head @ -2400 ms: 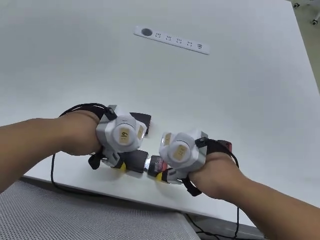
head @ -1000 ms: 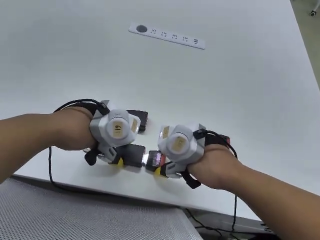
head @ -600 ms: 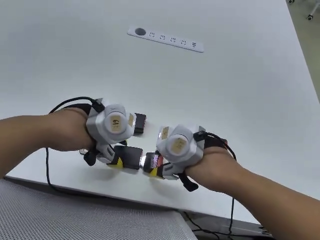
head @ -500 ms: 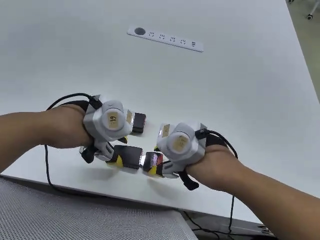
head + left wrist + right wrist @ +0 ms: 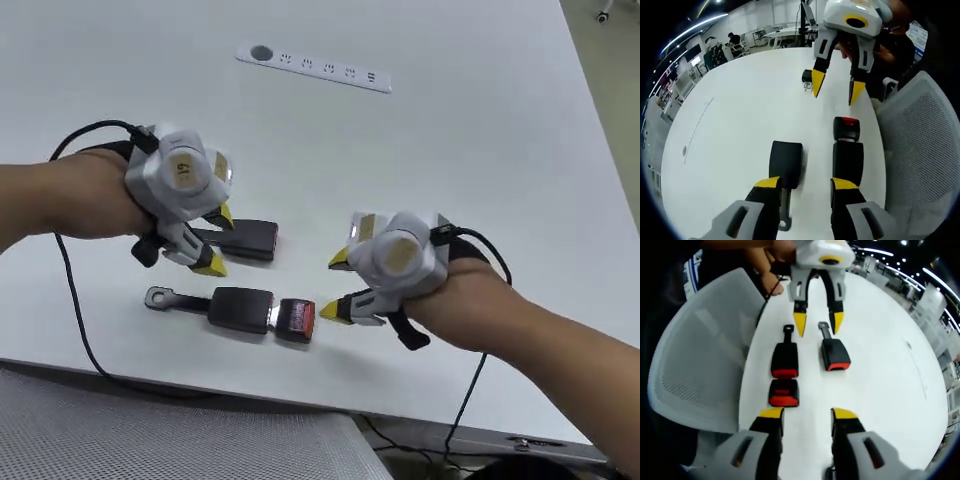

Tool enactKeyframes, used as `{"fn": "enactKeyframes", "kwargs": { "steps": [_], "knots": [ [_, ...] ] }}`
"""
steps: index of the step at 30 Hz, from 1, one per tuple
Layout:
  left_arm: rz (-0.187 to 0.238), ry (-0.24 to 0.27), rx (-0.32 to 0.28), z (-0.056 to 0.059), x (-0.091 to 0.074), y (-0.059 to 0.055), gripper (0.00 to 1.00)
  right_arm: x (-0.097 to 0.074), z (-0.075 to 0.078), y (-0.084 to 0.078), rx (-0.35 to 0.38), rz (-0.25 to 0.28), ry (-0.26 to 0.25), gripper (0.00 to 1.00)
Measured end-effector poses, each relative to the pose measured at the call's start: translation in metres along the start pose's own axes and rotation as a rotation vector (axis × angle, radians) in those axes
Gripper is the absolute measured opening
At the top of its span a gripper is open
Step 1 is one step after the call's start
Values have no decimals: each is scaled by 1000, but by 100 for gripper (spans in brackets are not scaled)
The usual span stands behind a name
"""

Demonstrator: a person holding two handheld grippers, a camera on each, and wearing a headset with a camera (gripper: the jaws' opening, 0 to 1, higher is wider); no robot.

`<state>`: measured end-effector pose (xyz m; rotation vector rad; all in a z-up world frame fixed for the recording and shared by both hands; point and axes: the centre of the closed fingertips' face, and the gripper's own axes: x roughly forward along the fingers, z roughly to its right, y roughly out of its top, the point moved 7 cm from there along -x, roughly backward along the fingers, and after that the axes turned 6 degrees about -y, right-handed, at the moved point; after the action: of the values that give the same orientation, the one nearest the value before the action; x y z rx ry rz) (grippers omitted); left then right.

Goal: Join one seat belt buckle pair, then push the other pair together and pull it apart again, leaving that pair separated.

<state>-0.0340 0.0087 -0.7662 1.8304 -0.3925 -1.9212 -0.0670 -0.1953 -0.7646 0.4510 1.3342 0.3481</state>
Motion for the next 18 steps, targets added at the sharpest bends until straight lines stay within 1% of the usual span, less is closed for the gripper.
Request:
{"fn": "enactKeyframes", "kwargs": {
  "steps": [4, 6, 9, 11, 13, 16, 18],
  "knots": [
    [11, 11, -1, -11, -2, -3, 40, -6, 13, -17, 5, -18, -22, 38],
    [11, 20, 7, -16, -2, -4, 41, -10, 19, -27, 4, -36, -30, 38],
    [13, 23, 5, -21, -2, -3, 41, -14, 29, -41, 2, -57, -45, 38],
    [8, 27, 10, -22, -1, -2, 43, -17, 34, -49, -1, -64, -55, 39],
    [-2, 21, 30, -23, 0, -2, 43, -19, 38, -59, 0, -83, -50, 39],
    [-12, 7, 40, -22, 5, -3, 43, -21, 44, -72, 11, -105, -53, 39],
    [-25, 2, 55, -23, 10, -4, 43, -22, 47, -80, 9, -119, -54, 40]
  ]
}}
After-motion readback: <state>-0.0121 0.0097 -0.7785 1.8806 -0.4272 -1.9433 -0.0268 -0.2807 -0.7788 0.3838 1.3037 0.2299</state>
